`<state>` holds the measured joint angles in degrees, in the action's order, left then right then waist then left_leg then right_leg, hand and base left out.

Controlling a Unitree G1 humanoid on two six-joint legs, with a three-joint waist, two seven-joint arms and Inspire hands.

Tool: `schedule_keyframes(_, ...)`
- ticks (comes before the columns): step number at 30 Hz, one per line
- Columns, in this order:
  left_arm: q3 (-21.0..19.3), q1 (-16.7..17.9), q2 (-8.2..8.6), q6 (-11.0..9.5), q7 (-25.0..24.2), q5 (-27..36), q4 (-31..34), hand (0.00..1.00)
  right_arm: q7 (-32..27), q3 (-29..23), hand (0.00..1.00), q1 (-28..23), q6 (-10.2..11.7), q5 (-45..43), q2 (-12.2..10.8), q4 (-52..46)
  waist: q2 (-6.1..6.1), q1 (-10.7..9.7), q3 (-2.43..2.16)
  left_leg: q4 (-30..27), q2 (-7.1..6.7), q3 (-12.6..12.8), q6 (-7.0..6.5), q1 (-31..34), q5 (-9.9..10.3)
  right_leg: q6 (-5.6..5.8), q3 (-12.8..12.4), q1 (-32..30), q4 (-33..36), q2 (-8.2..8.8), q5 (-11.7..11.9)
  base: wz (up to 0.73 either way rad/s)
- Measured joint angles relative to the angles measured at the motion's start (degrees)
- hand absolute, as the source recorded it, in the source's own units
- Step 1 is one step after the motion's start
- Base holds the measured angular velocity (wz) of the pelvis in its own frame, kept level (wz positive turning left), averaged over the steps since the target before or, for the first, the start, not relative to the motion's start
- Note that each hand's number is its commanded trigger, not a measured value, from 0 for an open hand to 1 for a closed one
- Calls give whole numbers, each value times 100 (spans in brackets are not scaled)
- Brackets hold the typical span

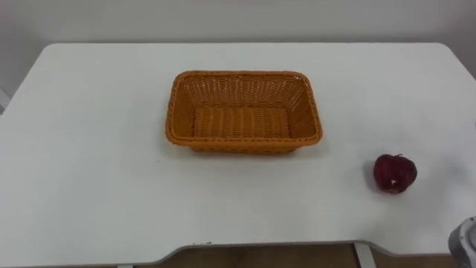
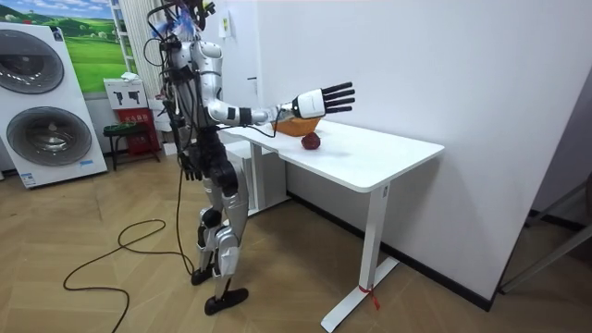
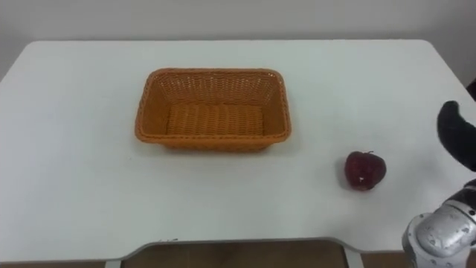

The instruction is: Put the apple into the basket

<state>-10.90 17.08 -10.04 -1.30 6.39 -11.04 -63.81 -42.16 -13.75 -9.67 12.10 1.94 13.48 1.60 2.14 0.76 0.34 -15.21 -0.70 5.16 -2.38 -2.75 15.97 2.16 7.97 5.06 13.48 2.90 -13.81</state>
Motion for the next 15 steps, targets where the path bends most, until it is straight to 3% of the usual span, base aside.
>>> schedule_keyframes(15, 47, 25, -15, 5, -51, -2, 19, 0, 1240, 686, 0, -69, -192, 0, 2, 228, 45, 141, -18, -4, -4, -66, 1, -39, -1, -2, 40, 76, -98, 0, 2, 2)
